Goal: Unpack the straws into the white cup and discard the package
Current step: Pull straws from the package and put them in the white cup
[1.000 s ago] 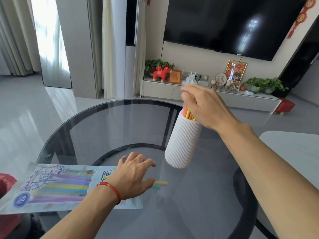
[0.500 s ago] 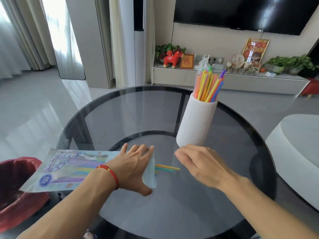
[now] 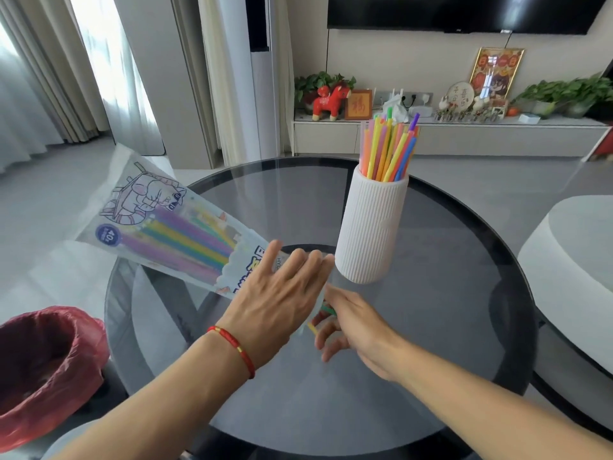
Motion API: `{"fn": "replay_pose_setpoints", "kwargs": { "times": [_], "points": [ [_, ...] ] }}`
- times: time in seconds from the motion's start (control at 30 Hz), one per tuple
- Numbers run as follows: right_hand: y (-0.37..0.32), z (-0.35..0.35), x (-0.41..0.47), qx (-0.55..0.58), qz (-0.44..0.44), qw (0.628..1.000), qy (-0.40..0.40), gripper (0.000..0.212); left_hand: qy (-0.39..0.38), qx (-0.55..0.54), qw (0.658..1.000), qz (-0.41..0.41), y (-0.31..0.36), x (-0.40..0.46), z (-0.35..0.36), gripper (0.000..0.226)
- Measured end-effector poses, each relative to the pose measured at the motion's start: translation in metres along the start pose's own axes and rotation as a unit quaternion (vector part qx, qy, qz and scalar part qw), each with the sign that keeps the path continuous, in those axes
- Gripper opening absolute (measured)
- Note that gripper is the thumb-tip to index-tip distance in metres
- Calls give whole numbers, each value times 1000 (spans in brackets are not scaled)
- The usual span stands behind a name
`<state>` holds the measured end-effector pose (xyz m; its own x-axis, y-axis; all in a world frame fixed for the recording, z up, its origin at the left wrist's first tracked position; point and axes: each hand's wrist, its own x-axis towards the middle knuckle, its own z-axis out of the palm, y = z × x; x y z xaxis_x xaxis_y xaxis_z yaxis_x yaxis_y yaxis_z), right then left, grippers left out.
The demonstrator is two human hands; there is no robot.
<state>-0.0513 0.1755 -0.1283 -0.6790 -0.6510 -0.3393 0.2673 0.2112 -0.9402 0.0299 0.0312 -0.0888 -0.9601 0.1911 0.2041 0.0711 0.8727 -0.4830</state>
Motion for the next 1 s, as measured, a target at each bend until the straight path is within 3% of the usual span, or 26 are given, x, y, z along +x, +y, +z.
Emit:
{"fn": "replay_pose_setpoints", "kwargs": {
  "times": [0.2,0.47,0.63,0.73,0.9,1.0],
  "points": [
    [-4,0,-6,-110,-9,994,5,46,12,-17,999,-26,-2,1,1,110],
    [-1,-8,6,-95,-25,994,37,36,-23,-63,997,-47,-7,-1,7,121],
    [-11,-30,10,-175,-49,982,61,29,-54,-78,993,-68,-22,-6,17,125],
    [-21,-50,7,-254,-81,959,98,27,-102,-103,985,-92,-27,-8,26,125],
    [-37,-83,-12,-395,-155,888,176,24,-154,-188,964,-110,-33,-11,28,123],
    [-45,-85,-25,-446,-200,850,197,20,-103,-285,947,-110,-19,-2,20,104]
  ]
}}
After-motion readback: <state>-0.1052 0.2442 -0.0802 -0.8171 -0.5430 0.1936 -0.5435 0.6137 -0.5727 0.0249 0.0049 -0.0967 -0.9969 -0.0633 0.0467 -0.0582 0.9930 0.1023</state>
